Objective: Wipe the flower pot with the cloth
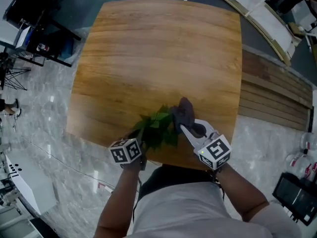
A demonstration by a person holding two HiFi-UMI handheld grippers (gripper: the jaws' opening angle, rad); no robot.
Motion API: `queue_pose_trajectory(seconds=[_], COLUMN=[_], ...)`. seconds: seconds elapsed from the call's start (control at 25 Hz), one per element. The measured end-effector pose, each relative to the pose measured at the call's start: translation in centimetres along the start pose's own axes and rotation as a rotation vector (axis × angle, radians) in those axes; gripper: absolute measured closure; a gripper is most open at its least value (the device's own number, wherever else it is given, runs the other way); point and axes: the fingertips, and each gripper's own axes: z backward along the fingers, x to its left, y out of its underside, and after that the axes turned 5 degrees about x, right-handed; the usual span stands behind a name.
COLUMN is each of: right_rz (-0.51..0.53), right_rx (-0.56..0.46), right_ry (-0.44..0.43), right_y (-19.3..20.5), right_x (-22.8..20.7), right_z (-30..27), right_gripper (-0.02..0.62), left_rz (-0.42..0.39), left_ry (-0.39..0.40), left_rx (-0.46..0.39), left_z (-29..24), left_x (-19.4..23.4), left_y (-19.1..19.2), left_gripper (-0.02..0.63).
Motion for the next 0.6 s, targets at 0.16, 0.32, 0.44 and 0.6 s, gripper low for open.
queue_pose_trajectory(seconds=[0.16, 0.32, 0.44, 0.6], right_rz=[0.017, 0.027, 0.038, 0.113], right_rx=[0.004, -0.016, -0.037, -0.074], right_ry=[0.023, 0.040, 0.042, 0.030], right_y=[-0.8, -2.5, -4.0, -6.7], right_x=[0.2, 0.9, 2.3, 4.0], right_z=[1.7, 3.5, 4.8, 5.2], right_gripper=[0.563, 0.563, 0.563, 0.563], left_rz=[-0.019, -0.063, -0.213, -0.397], left_ry=[0.002, 0.011, -0.021, -0.028], left_rx=[-0.021, -0.068, -0.159, -0.354], left_z=[0.8, 3.1, 6.8, 11.8], left_x=[-0.5, -1.7, -4.0, -8.1], left_y=[-0.8, -2.2, -3.8, -7.5], left_gripper=[0.567, 0.554, 0.554, 0.555])
